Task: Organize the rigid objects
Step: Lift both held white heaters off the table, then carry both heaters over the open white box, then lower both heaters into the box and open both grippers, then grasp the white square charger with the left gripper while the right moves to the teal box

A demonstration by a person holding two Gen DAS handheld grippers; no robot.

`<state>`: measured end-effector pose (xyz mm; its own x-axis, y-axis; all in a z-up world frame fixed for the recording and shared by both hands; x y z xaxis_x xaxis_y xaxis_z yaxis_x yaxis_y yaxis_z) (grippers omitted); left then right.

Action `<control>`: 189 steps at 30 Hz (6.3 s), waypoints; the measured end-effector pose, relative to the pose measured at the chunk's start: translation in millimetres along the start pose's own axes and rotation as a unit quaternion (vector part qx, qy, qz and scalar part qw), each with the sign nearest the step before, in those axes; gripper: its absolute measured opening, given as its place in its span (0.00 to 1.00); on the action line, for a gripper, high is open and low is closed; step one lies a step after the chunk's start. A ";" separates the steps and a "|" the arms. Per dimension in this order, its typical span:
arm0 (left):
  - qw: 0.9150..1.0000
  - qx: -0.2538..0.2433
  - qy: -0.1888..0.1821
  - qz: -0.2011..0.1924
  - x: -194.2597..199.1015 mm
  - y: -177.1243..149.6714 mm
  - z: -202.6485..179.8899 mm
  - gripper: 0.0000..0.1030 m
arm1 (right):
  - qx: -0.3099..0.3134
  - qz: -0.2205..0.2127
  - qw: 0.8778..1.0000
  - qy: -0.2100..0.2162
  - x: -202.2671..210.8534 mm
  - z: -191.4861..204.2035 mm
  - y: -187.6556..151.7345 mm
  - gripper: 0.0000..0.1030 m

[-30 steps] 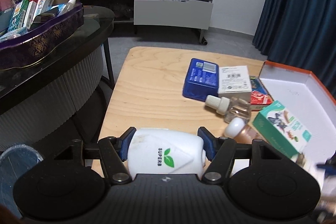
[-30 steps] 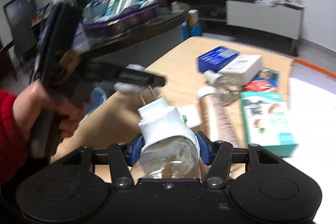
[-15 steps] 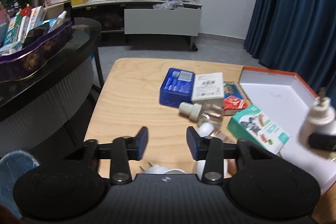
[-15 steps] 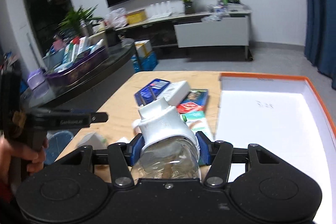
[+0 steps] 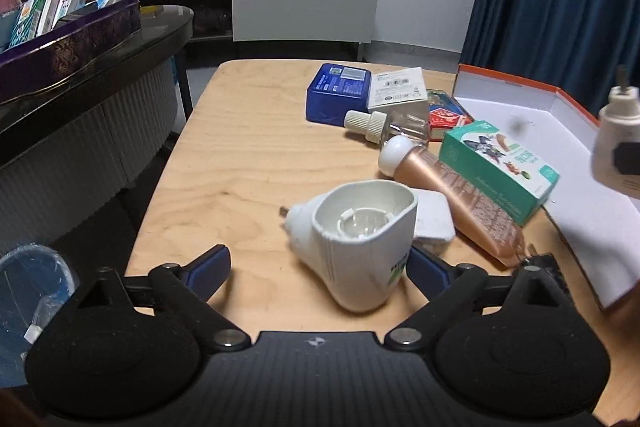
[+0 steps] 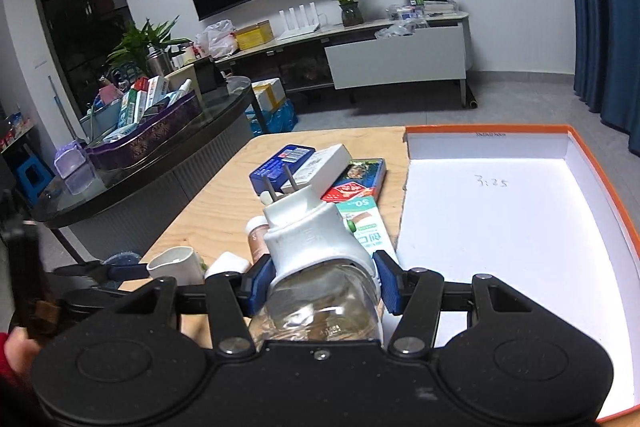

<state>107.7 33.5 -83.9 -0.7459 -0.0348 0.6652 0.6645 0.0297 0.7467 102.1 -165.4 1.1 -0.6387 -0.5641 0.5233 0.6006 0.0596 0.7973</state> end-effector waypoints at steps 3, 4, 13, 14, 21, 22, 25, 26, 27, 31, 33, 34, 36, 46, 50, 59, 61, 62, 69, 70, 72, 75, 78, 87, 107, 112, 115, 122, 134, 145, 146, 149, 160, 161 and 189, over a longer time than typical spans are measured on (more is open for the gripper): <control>1.000 0.003 0.000 -0.006 -7.1 3.9 -1.7 0.81 | -0.002 -0.001 1.000 -0.003 2.1 -0.8 0.4 0.63; 1.000 0.005 -0.006 -0.002 -11.1 3.1 -3.3 0.71 | -0.004 -0.001 1.000 -0.005 1.8 -2.2 1.2 0.63; 0.999 0.025 0.001 -0.024 4.8 11.7 -0.8 0.56 | -0.011 -0.016 1.000 -0.020 9.8 -10.8 6.6 0.63; 0.999 0.021 -0.001 -0.029 9.5 14.1 -2.3 0.56 | -0.014 -0.017 1.000 -0.022 10.0 -13.3 7.3 0.63; 0.998 0.035 -0.022 -0.044 31.2 24.9 -12.0 0.56 | -0.024 -0.030 0.999 -0.033 18.2 -24.0 11.6 0.63; 0.998 0.028 -0.026 -0.051 36.6 29.7 -18.5 0.56 | -0.027 -0.034 0.998 -0.036 20.3 -26.7 13.4 0.63; 0.996 0.013 -0.047 -0.069 50.0 47.1 -43.0 0.56 | -0.034 -0.045 0.997 -0.048 27.1 -37.9 20.0 0.63; 0.996 0.008 -0.053 -0.074 52.9 52.9 -52.1 0.56 | -0.036 -0.050 0.997 -0.055 30.1 -42.8 23.1 0.63; 0.995 0.006 -0.060 -0.077 55.7 59.2 -61.6 0.56 | -0.036 -0.054 0.996 -0.061 33.5 -47.8 26.3 0.63; 0.991 0.000 -0.100 -0.083 58.8 85.4 -106.9 0.56 | -0.045 -0.072 0.993 -0.083 48.7 -72.3 41.7 0.63; 0.989 -0.007 -0.118 -0.089 59.0 101.2 -131.3 0.56 | -0.046 -0.082 0.991 -0.096 57.9 -85.6 51.0 0.63; 0.988 -0.008 -0.126 -0.091 58.1 109.3 -142.1 0.56 | -0.047 -0.085 0.990 -0.100 61.4 -92.0 55.6 0.63; 0.985 -0.007 -0.143 -0.093 55.1 127.1 -162.2 0.56 | -0.047 -0.091 0.989 -0.110 67.8 -103.9 65.5 0.63; 0.983 0.003 -0.151 -0.102 22.3 189.0 -215.5 0.56 | -0.039 -0.110 0.986 -0.122 76.8 -140.8 110.5 0.63; 0.988 0.003 -0.137 -0.075 -2.3 173.0 -218.0 0.56 | -0.047 -0.084 0.988 -0.123 54.4 -150.9 101.9 0.63; 0.992 0.007 -0.119 -0.028 -37.7 152.3 -209.0 0.56 | -0.054 -0.040 0.989 -0.134 16.6 -169.5 87.8 0.63; 0.993 0.006 -0.114 -0.028 -33.4 154.5 -208.3 0.56 | -0.052 -0.035 0.988 -0.138 11.6 -172.0 85.7 0.63; 0.993 0.006 -0.114 -0.026 -35.2 154.0 -207.4 0.56 | -0.052 -0.032 0.988 -0.140 8.8 -173.3 84.7 0.63; 0.993 0.004 -0.114 -0.020 -36.4 151.0 -215.0 0.56 | -0.048 -0.018 0.988 -0.148 -7.1 -180.7 81.0 0.63; 0.993 0.003 -0.114 -0.018 -36.4 149.3 -216.0 0.56 | -0.047 -0.016 0.988 -0.148 -9.4 -180.9 81.1 0.63; 0.993 0.003 -0.114 -0.016 -39.2 149.7 -216.1 0.56 | -0.047 -0.013 0.987 -0.150 -12.9 -182.0 80.6 0.63; 0.994 0.001 -0.111 -0.013 -40.9 148.9 -218.6 0.56 | -0.051 -0.008 0.987 -0.152 -19.2 -183.7 78.7 0.63; 0.994 -0.002 -0.106 -0.011 -44.4 147.9 -218.4 0.56 | -0.047 -0.001 0.987 -0.156 -23.2 -186.1 78.1 0.63; 0.995 0.003 -0.099 -0.009 -50.1 146.8 -215.6 0.56 | -0.041 0.011 0.986 -0.160 -34.2 -187.1 79.3 0.63; 0.996 0.002 -0.091 0.003 -66.8 143.9 -215.7 0.56 | -0.043 0.026 0.985 -0.164 -52.5 -198.0 75.4 0.63; 0.996 0.000 -0.091 0.004 -70.7 145.5 -218.0 0.56 | -0.042 0.029 0.985 -0.165 -58.2 -201.0 76.1 0.63; 0.996 -0.002 -0.089 0.005 -74.7 144.6 -219.5 0.56 | -0.042 0.029 0.985 -0.166 -61.0 -203.3 77.1 0.63; 0.996 -0.007 -0.087 0.006 -80.0 145.0 -222.3 0.56 | -0.038 0.030 0.984 -0.172 -64.7 -207.0 74.7 0.63; 0.996 -0.007 -0.088 0.011 -89.7 146.0 -227.6 0.56 | -0.045 0.034 0.983 -0.174 -72.9 -213.9 77.4 0.63; 0.996 -0.008 -0.088 0.018 -102.6 145.9 -231.1 0.57 | -0.052 0.037 0.980 -0.187 -81.3 -223.3 75.5 0.65; 0.996 -0.008 -0.089 0.019 -104.0 145.9 -231.8 0.56 | -0.050 0.035 0.980 -0.189 -80.9 -223.2 75.9 0.65; 0.996 -0.010 -0.089 0.020 -107.1 145.3 -232.7 0.56 | -0.050 0.016 0.980 -0.192 -73.4 -223.6 79.4 0.68; 0.992 -0.013 -0.126 0.021 -115.1 145.4 -254.2 0.87 | -0.055 -0.044 0.974 -0.214 -17.8 -217.9 89.1 0.72; 0.991 -0.012 -0.129 0.018 -110.8 145.9 -253.8 0.88 | -0.053 -0.048 0.973 -0.219 -12.2 -216.2 89.0 0.73; 0.997 0.032 -0.064 0.012 10.1 79.7 -123.5 0.99 | -0.041 -0.003 0.991 -0.126 5.7 -86.8 25.3 0.85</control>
<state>158.8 -87.9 -17.8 -0.7323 0.0940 0.6744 0.6809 0.0935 0.7264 155.4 -238.6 -1.9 -0.7363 -0.3391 0.5856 0.6269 -0.0162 0.7789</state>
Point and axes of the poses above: each gripper's, at about its wrist camera, not at the fingertips, and x roughly against the way its jaws point, z to its left, y to its top, the point moved 10 cm from there along -x, roughly the way its jaws point, and after that the axes turned 3 degrees about y, right-handed, at the moved point
